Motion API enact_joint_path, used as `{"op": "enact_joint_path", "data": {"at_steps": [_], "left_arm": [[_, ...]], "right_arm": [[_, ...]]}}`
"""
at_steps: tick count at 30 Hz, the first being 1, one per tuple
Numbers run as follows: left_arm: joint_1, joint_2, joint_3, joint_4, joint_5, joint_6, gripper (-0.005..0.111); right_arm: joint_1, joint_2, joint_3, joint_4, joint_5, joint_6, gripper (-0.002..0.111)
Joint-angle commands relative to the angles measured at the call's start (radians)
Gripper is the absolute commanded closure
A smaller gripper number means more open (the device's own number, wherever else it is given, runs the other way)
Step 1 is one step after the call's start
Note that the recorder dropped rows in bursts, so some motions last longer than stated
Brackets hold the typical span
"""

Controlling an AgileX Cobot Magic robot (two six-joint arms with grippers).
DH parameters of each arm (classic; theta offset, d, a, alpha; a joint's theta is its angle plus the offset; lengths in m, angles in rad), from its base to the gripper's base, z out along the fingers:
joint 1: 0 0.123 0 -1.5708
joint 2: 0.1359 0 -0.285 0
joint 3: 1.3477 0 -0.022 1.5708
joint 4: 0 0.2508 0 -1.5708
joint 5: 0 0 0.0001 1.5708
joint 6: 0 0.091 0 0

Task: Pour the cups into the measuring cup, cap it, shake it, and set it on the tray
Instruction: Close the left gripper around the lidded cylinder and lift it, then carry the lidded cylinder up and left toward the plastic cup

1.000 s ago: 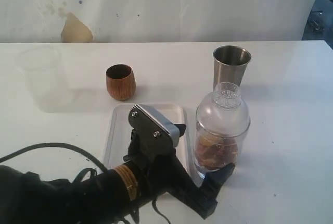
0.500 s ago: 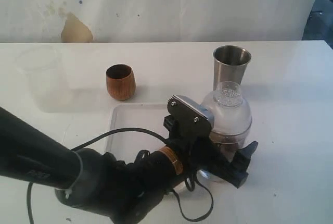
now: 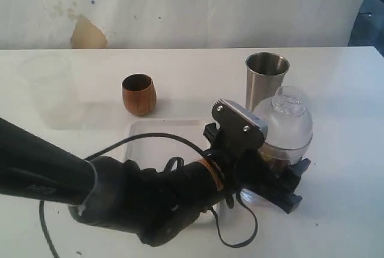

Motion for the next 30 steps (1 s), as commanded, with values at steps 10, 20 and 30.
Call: {"op": "enact_joint_path", "data": {"at_steps": [10, 20, 30], "left_arm": [[0.036, -0.386, 0.067, 0.333, 0.084, -0.214, 0.107], [0.075, -0.445, 0.067, 0.297, 0.243, -0.126, 0.107], [0.173, -0.479, 0.067, 0.489, 0.262, -0.362, 0.107]], "right_arm": [[0.005, -0.005, 0.001, 0.002, 0.000, 0.005, 0.108], [0.005, -0.005, 0.001, 0.002, 0.000, 0.005, 0.108], [0.005, -0.005, 0.001, 0.002, 0.000, 0.005, 0.108]]}}
